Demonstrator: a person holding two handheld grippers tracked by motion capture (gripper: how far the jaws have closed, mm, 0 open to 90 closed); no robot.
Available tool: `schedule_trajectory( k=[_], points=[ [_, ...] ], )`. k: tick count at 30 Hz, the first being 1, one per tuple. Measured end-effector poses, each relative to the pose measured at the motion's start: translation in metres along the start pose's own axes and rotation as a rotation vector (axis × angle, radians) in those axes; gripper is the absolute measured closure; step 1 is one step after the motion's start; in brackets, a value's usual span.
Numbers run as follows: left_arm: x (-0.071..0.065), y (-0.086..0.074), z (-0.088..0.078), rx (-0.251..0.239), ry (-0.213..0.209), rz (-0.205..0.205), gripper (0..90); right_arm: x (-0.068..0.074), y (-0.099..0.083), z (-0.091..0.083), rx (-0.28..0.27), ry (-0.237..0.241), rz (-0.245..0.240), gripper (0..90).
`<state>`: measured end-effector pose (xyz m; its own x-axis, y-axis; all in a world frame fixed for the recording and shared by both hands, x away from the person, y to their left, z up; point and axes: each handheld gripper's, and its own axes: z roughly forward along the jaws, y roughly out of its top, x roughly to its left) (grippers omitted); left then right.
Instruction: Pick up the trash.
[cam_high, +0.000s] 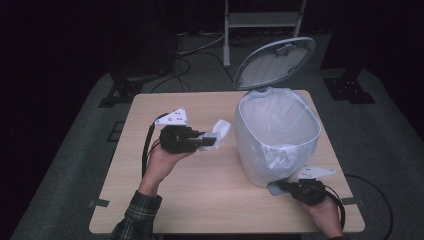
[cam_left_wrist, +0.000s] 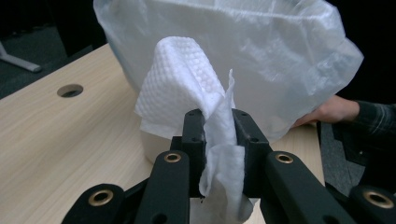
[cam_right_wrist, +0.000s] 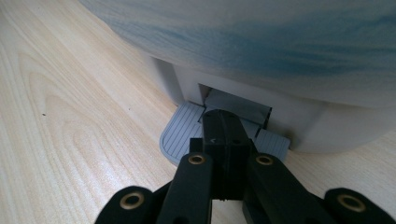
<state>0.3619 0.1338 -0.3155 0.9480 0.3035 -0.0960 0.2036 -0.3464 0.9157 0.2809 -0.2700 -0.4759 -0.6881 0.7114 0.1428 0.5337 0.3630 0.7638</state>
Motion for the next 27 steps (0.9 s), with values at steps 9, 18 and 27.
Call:
schedule_trajectory(
  k=[9,18,27],
  points=[
    [-0.004,0.017,-0.002,-0.033,-0.039,0.014,76.5,0.000,0.000,0.000,-0.002,0.001,0.000,90.0],
    [-0.007,0.031,-0.003,-0.056,-0.059,0.027,76.5,0.000,0.000,0.000,-0.002,0.001,0.000,90.0],
    [-0.014,0.053,0.004,-0.084,-0.087,0.058,76.5,0.000,0.000,0.000,-0.002,0.003,0.002,90.0]
  ],
)
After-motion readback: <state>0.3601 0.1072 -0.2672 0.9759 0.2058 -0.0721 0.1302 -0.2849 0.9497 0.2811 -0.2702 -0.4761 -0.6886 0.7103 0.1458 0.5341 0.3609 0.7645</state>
